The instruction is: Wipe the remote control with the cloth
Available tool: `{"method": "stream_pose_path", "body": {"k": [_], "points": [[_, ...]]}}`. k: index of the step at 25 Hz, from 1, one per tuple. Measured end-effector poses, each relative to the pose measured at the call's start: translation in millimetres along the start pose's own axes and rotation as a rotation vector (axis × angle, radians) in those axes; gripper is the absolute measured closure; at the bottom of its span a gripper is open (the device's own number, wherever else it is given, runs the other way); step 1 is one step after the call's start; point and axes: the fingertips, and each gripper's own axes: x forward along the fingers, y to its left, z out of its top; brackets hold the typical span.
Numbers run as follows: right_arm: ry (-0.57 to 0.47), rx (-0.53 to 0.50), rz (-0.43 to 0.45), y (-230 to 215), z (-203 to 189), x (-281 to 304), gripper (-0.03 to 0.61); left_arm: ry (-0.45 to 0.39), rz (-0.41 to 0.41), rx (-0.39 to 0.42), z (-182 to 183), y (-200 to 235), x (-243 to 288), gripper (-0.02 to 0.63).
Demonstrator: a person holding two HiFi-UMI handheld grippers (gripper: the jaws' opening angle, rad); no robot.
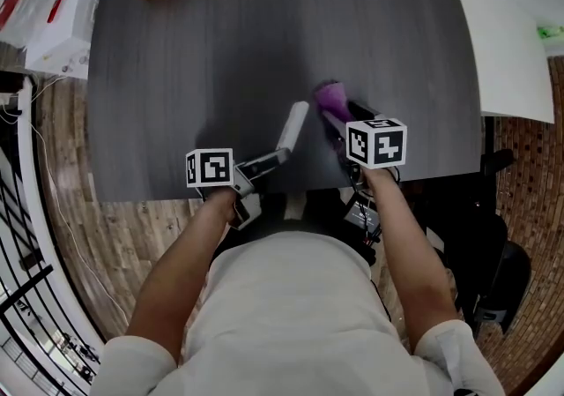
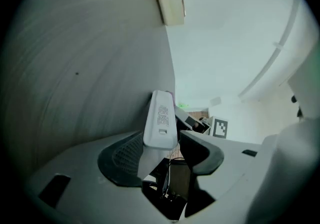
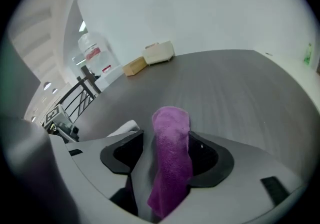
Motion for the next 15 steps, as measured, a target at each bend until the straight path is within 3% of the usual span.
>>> {"method": "stream_pose_path", "body": {"k": [5,8,10,11,15], "points": [[-0.097,-0.027,-0.003,25.1,19.8,-10.9,0.321,-0.078,-0.016,-0.073,6.9,9.1,-9.3,0.418],[-0.101,0.005,0.053,52.8,13.0,-16.6,0.321,-0.072,0.040,0.033,8.0,7.3,-11.3,0.433],[-0.085,0.054,0.069,63.6,3.2,-21.4,0.321,-0.052,0.122,0.217,10.2,0.4,-12.9,0.433],[-0.070,0.091,0.078,68.1,-3.6,-22.6,0.321,-0.031,0.188,0.352,11.4,-2.1,-13.9,0.433],[-0.014,0.388,0.118,77.1,-36.9,-23.7,0.321,0.128,0.506,1.011,11.3,-7.1,-3.1,0.433]]}}
